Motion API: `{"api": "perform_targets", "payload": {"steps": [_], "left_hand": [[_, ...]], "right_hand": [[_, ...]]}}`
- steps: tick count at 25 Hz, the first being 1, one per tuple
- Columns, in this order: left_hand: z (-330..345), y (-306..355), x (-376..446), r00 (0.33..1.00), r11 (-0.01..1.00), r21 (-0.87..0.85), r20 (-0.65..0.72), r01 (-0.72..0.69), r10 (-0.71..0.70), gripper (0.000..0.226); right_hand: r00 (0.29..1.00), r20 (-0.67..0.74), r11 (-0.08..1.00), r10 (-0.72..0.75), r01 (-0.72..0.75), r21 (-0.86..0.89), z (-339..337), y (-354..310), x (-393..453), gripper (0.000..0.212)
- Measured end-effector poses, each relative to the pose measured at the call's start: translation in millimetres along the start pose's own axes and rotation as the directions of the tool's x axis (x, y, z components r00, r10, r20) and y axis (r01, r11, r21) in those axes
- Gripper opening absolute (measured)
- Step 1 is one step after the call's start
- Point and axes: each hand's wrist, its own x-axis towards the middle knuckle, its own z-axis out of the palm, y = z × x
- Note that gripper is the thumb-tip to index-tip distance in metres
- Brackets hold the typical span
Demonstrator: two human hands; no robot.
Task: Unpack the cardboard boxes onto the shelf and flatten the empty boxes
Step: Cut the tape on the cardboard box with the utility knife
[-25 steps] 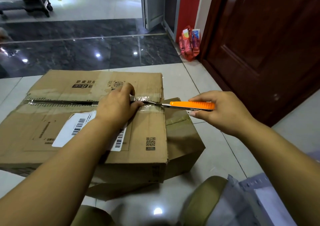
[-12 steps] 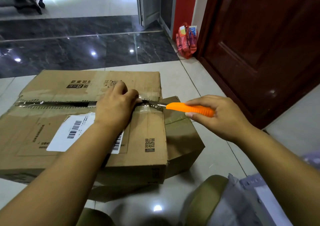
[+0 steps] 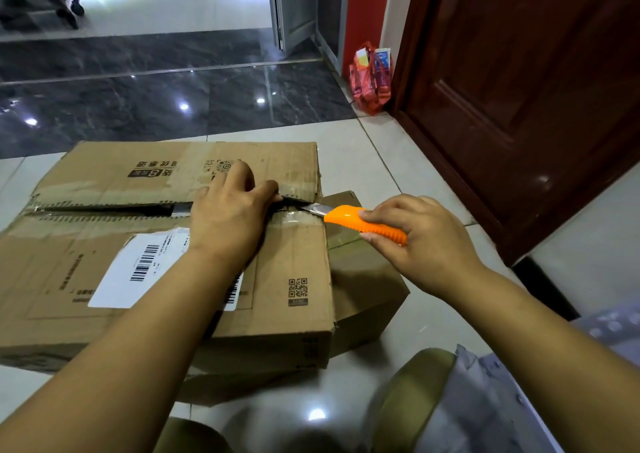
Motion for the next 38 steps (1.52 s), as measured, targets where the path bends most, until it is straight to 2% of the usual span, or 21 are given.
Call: {"api": "perform_targets", "payload": {"steps": [6, 9, 12, 13, 15, 17, 21, 26, 30, 34, 38], "left_hand": [[-3, 4, 0, 0.999, 0.999, -0.046, -0.022, 0.024, -0.026, 0.025], [0, 4, 1, 0.997, 0.996, -0.069, -0.047, 0.057, -0.060, 0.029], [4, 1, 5, 0.986, 0.980, -0.113, -0.027, 0.163, -0.167, 0.037], [4, 1, 5, 0.988, 0.983, -0.118, -0.037, 0.142, -0.148, 0.040], [4, 2, 2, 0.995, 0.992, -0.107, -0.064, 0.070, -0.077, 0.040], [0, 2, 1, 0.994, 0.988, -0.125, -0.048, 0.088, -0.095, 0.034], [-7, 6, -6, 1.000, 0.988, -0.152, -0.014, -0.010, 0.008, 0.036], [-16, 19, -7, 0.988, 0.966, -0.237, 0.138, 0.099, -0.068, 0.042], [-18, 18, -1, 0.975, 0.938, -0.306, 0.193, 0.166, -0.109, 0.040], [-18, 18, 7, 0.950, 0.921, -0.317, 0.279, 0.226, -0.138, 0.034], [-18, 18, 14, 0.923, 0.912, -0.327, 0.365, 0.248, -0.121, 0.032]], "right_hand": [[0.997, -0.064, 0.998, -0.038, 0.034, -0.060, 4, 3, 0, 0.033], [0.997, -0.079, 0.996, -0.019, 0.012, -0.084, 13, 3, 1, 0.032], [0.992, -0.110, 0.996, 0.063, -0.069, -0.052, 10, 14, 3, 0.030], [0.991, -0.106, 0.995, 0.085, -0.090, -0.045, 7, 18, 2, 0.029], [0.986, -0.074, 0.988, 0.150, -0.152, -0.025, 2, 20, -1, 0.030], [0.968, -0.029, 0.969, 0.249, -0.248, 0.017, 0, 17, -4, 0.033], [0.922, 0.033, 0.904, 0.385, -0.384, 0.189, 1, 4, -3, 0.035], [0.903, 0.107, 0.801, 0.417, -0.421, 0.425, 0, -6, 5, 0.026], [0.867, 0.253, 0.731, 0.429, -0.498, 0.467, -1, -5, 12, 0.022], [0.824, 0.367, 0.714, 0.432, -0.561, 0.419, -3, 1, 14, 0.024], [0.797, 0.376, 0.726, 0.474, -0.595, 0.346, -1, 5, 15, 0.024]]}}
